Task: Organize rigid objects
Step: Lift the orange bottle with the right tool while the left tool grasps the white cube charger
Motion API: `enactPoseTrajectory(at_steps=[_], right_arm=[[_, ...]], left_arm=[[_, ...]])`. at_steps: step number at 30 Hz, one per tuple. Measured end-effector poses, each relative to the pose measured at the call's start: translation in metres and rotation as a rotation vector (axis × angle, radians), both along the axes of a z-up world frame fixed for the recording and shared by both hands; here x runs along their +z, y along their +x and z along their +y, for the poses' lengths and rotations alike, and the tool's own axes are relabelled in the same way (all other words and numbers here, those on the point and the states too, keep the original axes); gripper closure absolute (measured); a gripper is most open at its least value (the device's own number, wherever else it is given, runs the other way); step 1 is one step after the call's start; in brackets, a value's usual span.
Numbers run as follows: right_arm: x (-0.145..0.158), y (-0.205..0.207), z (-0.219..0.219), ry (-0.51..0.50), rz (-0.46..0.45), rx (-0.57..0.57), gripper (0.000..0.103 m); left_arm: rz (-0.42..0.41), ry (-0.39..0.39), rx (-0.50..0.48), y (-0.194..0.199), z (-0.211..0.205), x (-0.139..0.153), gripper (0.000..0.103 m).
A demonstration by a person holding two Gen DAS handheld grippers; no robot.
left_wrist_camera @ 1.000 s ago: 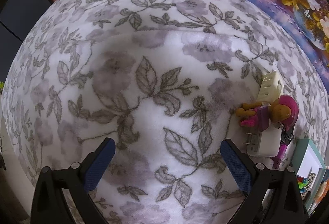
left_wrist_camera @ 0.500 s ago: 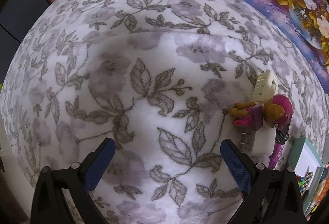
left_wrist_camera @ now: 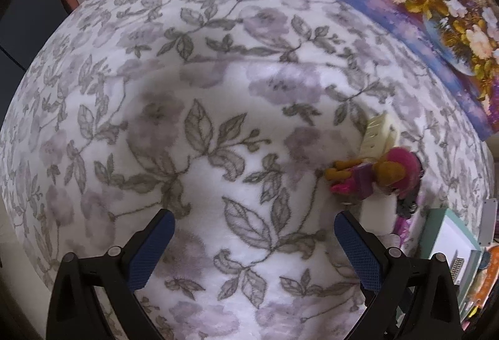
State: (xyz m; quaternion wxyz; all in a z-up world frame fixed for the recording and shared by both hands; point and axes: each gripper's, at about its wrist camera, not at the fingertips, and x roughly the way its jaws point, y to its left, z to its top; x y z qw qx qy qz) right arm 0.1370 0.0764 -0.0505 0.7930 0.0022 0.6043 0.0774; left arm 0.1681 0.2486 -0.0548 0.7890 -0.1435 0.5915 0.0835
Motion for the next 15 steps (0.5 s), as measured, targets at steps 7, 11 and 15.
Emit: enactPoseTrajectory(at_steps=[7,11,15], right_arm=[[0.030,0.004,-0.029,0.020,-0.060,-0.067,0.074],[0.036,0.005,-0.054,0.028,-0.082,-0.148,0.074],[0.039,0.004,-0.086,0.040,-0.086,-0.230,0.074]], left_arm=[[-0.035,-0.027,-0.021,0.001,-0.008,0.015,0.000],[-0.028,-0.038,-0.056,0.002,-0.021,0.012,0.000],[-0.045,-0.030,-0.087,0.003,-0.037,0.010,0.001]])
